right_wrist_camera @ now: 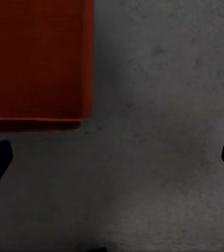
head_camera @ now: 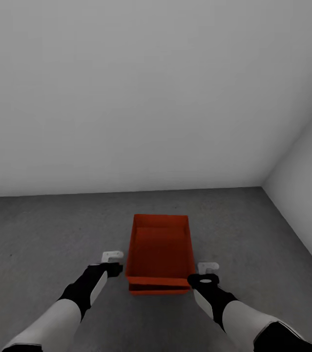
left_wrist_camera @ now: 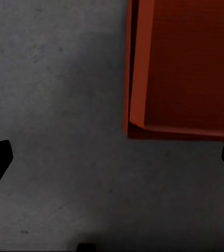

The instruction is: Move the two storage containers from the living room to the garage. In the garage, place one container on the floor and stack the other container on top of it (either order is fine).

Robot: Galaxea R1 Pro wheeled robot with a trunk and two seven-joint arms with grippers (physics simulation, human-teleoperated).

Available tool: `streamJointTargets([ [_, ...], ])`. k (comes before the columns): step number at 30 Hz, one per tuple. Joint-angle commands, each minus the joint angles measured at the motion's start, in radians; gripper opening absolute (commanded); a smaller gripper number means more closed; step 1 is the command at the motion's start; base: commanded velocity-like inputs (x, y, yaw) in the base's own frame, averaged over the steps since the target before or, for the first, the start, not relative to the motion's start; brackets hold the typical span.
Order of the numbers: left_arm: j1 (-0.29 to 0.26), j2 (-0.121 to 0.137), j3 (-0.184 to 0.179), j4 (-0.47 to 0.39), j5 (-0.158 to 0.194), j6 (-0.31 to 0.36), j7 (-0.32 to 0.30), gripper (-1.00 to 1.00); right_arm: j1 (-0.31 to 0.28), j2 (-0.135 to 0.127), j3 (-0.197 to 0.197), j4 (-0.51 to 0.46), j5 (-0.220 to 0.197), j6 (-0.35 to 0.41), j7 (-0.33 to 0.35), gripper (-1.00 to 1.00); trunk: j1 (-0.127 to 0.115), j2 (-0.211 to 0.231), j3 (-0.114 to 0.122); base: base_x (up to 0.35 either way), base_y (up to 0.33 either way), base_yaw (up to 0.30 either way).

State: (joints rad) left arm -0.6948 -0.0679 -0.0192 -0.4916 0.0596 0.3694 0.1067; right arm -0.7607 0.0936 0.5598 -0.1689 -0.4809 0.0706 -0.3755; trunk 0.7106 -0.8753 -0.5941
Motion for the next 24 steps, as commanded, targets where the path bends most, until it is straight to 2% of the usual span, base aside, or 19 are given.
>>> streamJointTargets([
  [1,0.000,0.000,-0.002,0.002,0.008,0.005,0.006,1.00,0.006,0.000,0.009,0.016,-0.003,0.007,-0.006,1.00,0.000,-0.001,-0.001,-0.013,0.007,0.000],
  [5,0.000,0.001,-0.002,0.041,0.011,0.001,0.006,1.00,0.027,0.002,0.009,0.069,-0.008,0.003,-0.006,1.00,0.000,-0.001,-0.001,-0.005,0.003,0.000],
  [10,0.000,0.002,0.000,0.148,0.011,-0.005,0.008,1.00,0.102,0.003,0.009,0.088,-0.003,-0.050,-0.006,1.00,0.000,-0.001,-0.001,-0.001,0.000,0.000],
  [15,0.000,0.002,0.001,0.232,0.013,-0.006,0.008,1.00,0.149,0.003,0.009,0.092,-0.004,-0.065,-0.005,1.00,0.000,-0.001,-0.001,-0.012,0.003,0.000],
  [24,0.000,0.002,0.005,0.351,0.015,-0.008,0.008,1.00,0.162,0.007,0.010,0.095,-0.003,-0.061,-0.006,1.00,0.000,-0.001,-0.001,-0.235,0.091,0.000],
])
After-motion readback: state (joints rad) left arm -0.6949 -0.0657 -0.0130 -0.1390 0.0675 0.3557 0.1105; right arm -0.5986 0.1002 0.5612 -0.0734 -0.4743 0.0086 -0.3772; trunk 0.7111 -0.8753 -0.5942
